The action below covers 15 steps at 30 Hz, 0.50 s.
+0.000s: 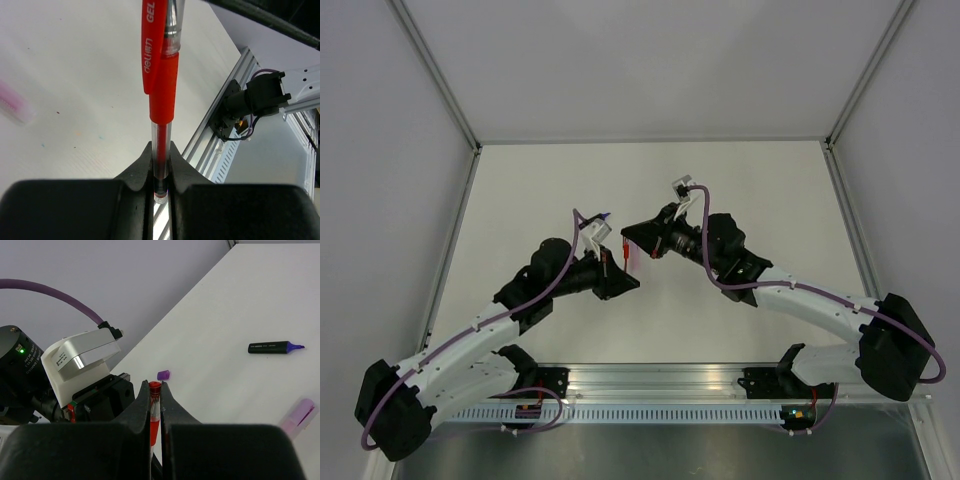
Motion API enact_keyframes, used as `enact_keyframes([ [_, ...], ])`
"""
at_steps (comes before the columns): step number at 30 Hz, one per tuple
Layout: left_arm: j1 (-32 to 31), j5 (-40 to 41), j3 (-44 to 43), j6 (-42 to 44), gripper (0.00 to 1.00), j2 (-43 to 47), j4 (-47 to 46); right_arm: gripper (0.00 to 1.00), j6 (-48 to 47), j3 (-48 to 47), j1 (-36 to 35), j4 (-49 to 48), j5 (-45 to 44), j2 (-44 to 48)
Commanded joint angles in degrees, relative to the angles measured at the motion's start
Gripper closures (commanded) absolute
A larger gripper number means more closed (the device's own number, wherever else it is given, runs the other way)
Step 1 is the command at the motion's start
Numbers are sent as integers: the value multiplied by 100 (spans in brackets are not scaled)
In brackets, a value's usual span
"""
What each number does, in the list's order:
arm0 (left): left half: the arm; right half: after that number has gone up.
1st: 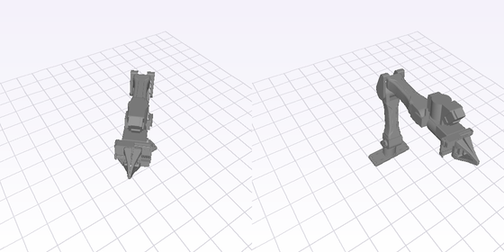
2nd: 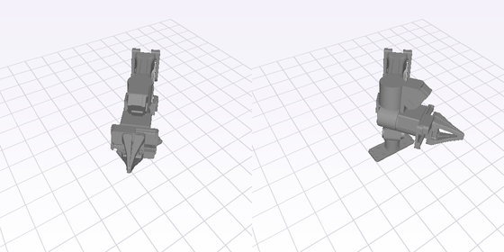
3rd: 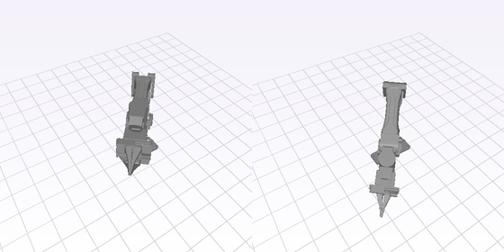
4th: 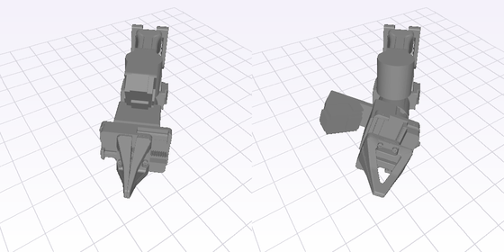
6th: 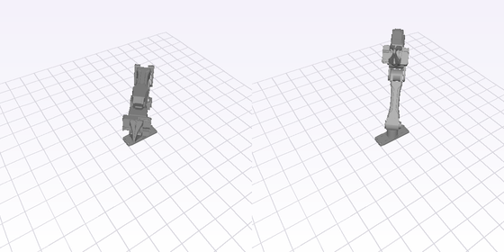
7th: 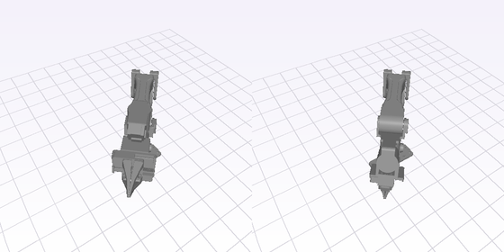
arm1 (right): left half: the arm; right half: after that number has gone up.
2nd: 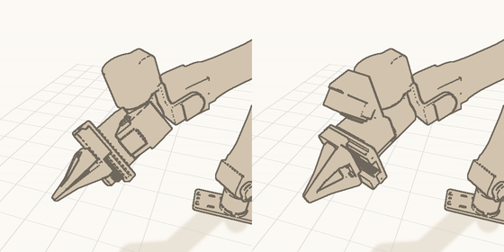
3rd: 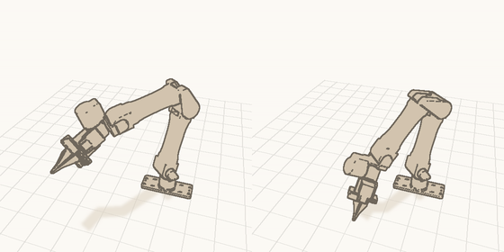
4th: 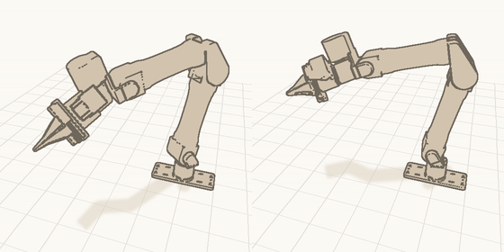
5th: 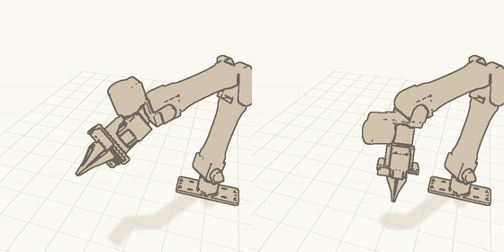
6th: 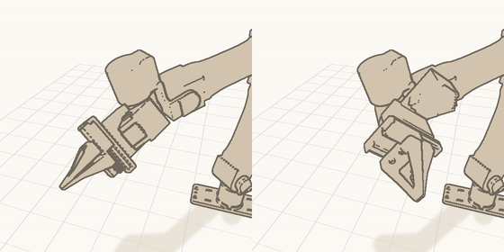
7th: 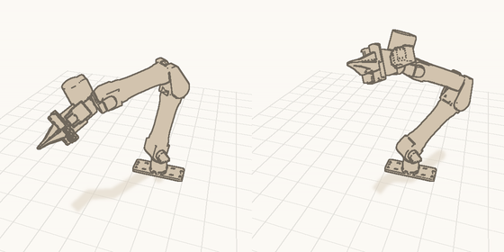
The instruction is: Insert the pens into the pen caps
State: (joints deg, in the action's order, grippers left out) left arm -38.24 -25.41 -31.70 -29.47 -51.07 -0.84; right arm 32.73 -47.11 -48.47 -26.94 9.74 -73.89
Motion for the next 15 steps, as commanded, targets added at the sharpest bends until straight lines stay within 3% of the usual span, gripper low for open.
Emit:
enact_keyframes([
  [1,132,828,-748,-6,98,-17,-979,100,-188,387,-347,848,530,-161],
  [15,238,1460,-1382,152,98,-272,-637,100,-214,800,-892,1076,-349,-30],
])
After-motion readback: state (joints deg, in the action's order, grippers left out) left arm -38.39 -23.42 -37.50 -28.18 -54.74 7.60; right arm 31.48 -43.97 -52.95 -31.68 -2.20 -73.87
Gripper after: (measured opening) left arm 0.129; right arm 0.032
